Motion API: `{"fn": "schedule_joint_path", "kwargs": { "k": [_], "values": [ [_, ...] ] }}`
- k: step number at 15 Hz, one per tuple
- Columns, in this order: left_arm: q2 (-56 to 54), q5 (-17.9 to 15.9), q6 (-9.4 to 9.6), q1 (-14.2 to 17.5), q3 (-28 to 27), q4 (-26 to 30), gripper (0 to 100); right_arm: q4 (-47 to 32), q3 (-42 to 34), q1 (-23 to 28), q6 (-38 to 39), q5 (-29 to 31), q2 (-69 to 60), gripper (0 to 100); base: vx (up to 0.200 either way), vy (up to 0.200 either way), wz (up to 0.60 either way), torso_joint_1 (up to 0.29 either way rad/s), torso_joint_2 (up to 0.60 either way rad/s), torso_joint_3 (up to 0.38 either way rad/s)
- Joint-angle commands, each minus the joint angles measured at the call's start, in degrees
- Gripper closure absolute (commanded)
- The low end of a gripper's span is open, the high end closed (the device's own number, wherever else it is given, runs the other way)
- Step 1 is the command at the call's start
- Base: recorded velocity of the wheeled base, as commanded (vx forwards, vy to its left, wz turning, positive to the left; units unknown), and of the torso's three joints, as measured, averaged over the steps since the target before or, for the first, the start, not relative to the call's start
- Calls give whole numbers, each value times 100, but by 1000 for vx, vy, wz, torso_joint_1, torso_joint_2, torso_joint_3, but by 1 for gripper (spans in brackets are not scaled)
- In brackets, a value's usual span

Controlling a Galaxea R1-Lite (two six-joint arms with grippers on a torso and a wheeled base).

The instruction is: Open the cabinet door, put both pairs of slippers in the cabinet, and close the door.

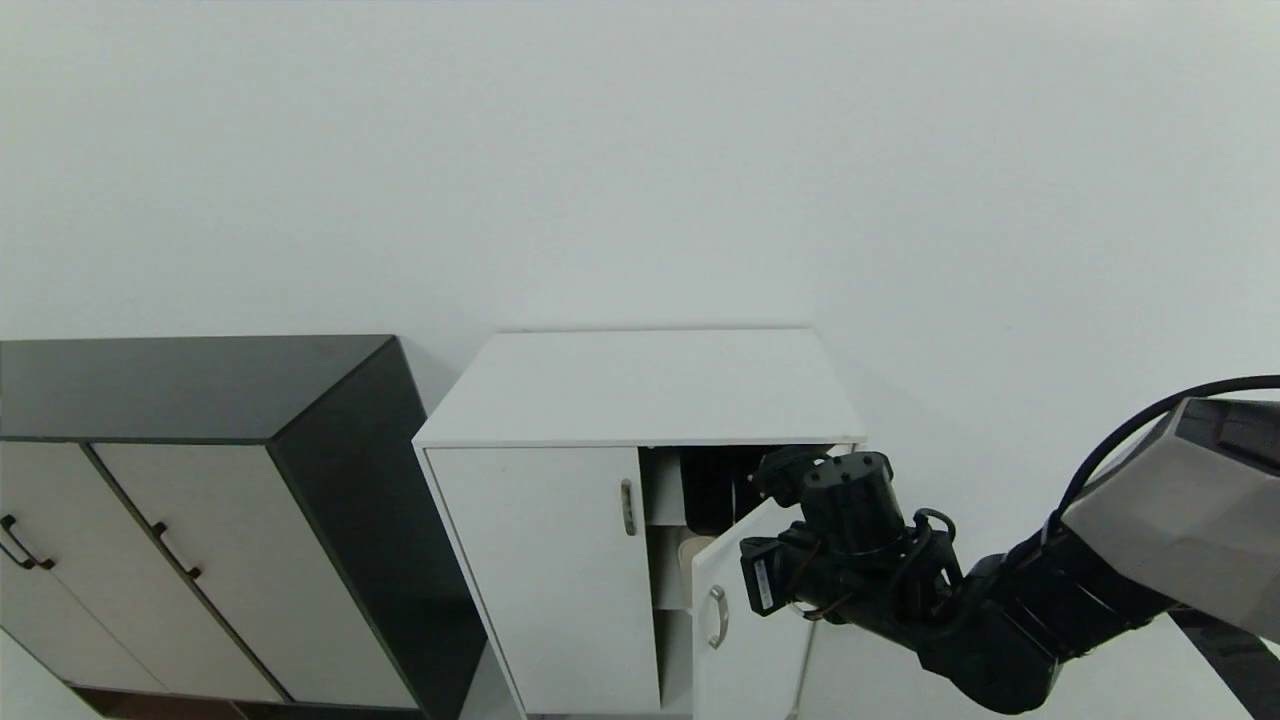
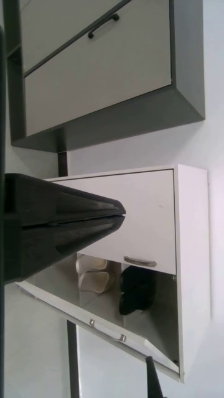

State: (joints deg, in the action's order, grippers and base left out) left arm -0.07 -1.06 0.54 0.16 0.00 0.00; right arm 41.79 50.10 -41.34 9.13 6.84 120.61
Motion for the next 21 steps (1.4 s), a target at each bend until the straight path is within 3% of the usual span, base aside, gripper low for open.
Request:
{"fn": "schedule_joint_path", "kwargs": {
  "k": [1,21],
  "values": [
    [7,1,-1,2,0,0,100,5,122,64,1,2,199,100,0,0,0,0,0,0],
    [7,1,-1,2,0,0,100,-321,1872,768,-25,-86,1228,100,0,0,0,0,0,0]
  ]
}}
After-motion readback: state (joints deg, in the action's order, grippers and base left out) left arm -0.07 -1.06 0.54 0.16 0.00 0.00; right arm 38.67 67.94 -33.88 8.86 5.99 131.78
